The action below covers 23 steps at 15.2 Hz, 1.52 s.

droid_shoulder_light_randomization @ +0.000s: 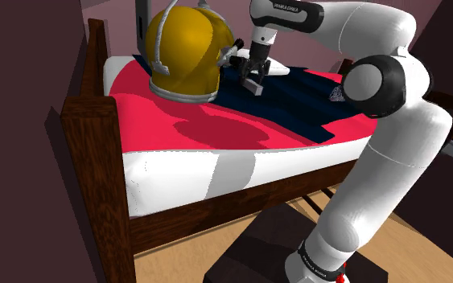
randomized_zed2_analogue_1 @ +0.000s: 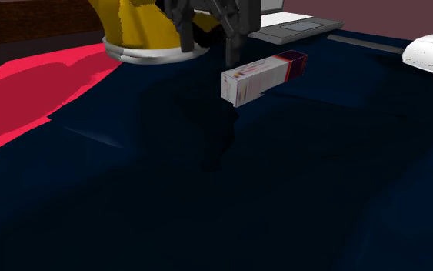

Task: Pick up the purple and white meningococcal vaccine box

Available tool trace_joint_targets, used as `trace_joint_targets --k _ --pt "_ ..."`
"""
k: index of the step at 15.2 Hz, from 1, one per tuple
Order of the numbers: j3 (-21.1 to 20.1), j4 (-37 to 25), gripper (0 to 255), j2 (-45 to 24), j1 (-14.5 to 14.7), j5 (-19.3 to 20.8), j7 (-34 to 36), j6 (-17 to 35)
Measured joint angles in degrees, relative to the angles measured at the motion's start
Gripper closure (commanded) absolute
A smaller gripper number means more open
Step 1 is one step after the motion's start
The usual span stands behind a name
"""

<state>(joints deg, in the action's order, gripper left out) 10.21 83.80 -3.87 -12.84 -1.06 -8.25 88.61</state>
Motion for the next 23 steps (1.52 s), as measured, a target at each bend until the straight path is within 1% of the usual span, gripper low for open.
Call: trace_joint_targets --k 4,6,7,14,15,23 --pt "2.14 -13.81 0 -10.17 -3.22 -2.99 -0.23 -4.26" --pt "2.73 -19.52 0 -14.38 -4.72 -4.31 -0.09 -6.09" --pt "2.83 -19.95 0 -14.92 -5.0 -4.49 -0.14 -6.03" --pt "2.9 -11.76 0 -12.87 -4.56 -4.07 -0.24 0.09" --pt "2.9 -11.21 255 -12.69 -4.52 -4.03 -0.25 0.46" --pt "2.9 -10.7 255 -12.49 -4.49 -4.0 -0.25 0.86"
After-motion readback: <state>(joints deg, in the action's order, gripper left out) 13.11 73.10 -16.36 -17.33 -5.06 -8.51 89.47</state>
